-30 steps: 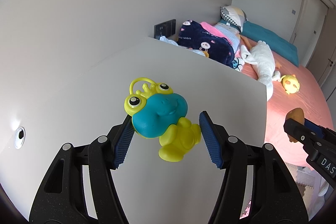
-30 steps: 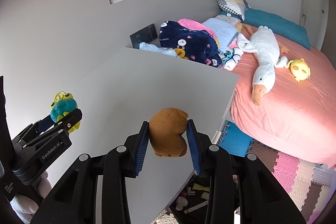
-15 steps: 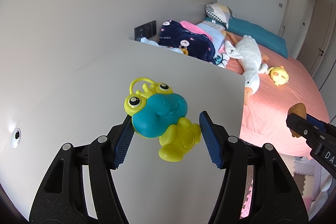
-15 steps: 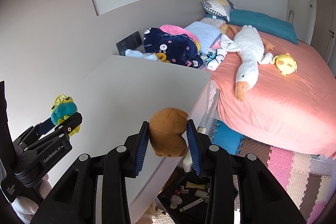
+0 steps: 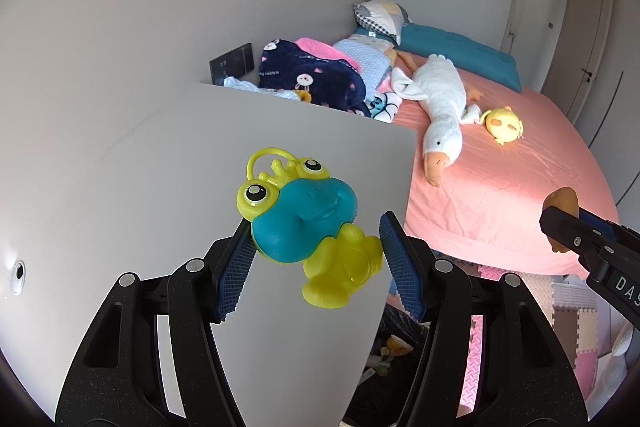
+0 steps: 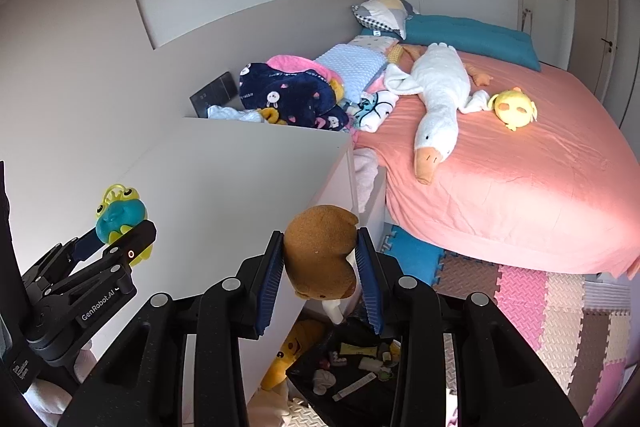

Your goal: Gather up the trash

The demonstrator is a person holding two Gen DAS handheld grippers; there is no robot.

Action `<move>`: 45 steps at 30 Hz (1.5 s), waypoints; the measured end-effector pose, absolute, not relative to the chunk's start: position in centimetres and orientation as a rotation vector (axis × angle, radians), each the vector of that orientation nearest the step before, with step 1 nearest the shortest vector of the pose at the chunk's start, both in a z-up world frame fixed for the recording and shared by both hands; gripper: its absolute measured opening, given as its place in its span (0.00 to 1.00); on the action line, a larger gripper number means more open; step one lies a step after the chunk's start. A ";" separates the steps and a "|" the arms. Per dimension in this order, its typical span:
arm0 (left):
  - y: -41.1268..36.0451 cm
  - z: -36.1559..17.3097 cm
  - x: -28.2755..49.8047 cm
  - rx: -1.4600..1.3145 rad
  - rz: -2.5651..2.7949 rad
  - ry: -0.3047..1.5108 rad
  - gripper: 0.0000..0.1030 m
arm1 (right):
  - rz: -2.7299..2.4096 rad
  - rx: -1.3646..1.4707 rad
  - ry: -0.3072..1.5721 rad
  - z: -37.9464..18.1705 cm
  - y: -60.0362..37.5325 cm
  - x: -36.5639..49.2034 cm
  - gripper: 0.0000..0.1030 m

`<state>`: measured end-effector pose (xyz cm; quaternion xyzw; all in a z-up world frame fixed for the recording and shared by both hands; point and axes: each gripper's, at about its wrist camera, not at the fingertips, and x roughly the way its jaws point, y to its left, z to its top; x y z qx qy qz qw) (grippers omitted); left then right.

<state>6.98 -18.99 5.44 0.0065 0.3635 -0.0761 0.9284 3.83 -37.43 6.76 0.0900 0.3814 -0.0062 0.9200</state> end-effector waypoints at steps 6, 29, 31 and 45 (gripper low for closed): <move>-21.2 4.8 6.4 0.042 -0.198 0.761 0.59 | -0.063 0.206 0.784 6.4 -40.1 2.7 0.37; -28.3 3.9 2.5 0.202 -0.385 0.784 0.59 | -0.190 0.273 0.788 5.4 -47.0 -0.4 0.37; -28.4 3.7 2.3 0.211 -0.390 0.790 0.59 | -0.202 0.265 0.797 5.2 -47.0 -0.4 0.37; -26.0 4.0 1.9 0.177 -0.336 0.764 0.95 | -0.304 0.216 0.781 6.0 -47.4 -1.2 0.70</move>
